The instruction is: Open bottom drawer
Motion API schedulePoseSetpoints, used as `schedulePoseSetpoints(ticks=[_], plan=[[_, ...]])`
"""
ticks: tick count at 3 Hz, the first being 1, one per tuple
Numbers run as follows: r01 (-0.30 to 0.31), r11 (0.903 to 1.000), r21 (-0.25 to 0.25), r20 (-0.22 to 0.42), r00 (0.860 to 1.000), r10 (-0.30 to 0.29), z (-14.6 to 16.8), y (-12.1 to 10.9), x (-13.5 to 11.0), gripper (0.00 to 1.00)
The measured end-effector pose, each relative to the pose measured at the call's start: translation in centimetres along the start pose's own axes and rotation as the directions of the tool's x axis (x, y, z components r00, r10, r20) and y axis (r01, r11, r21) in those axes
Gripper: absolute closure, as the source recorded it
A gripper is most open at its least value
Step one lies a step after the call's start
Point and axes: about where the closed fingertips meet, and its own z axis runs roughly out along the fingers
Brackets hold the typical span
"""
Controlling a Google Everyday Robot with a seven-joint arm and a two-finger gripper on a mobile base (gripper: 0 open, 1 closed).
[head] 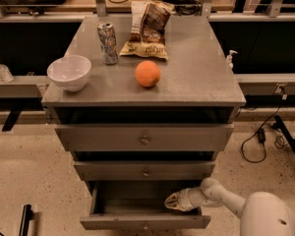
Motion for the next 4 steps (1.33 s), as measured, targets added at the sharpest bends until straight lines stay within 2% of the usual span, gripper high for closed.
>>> schedulePoseSetpoints(ticks=[1, 2, 3, 4], plan=[[0.026, 0.9982, -0.054, 0.020, 0.999, -0.025, 1.2, 1.4, 0.0, 1.00], [0.079, 0.9913, -0.105, 0.066, 0.995, -0.072, 1.2, 3.3, -0.8, 1.00], [0.092, 0.9891, -0.115, 0.078, 0.993, -0.083, 1.2, 3.6, -1.1, 1.00], [0.127, 0.9791, -0.159, 0.112, 0.988, -0.110, 1.4, 4.8, -1.9, 1.00]])
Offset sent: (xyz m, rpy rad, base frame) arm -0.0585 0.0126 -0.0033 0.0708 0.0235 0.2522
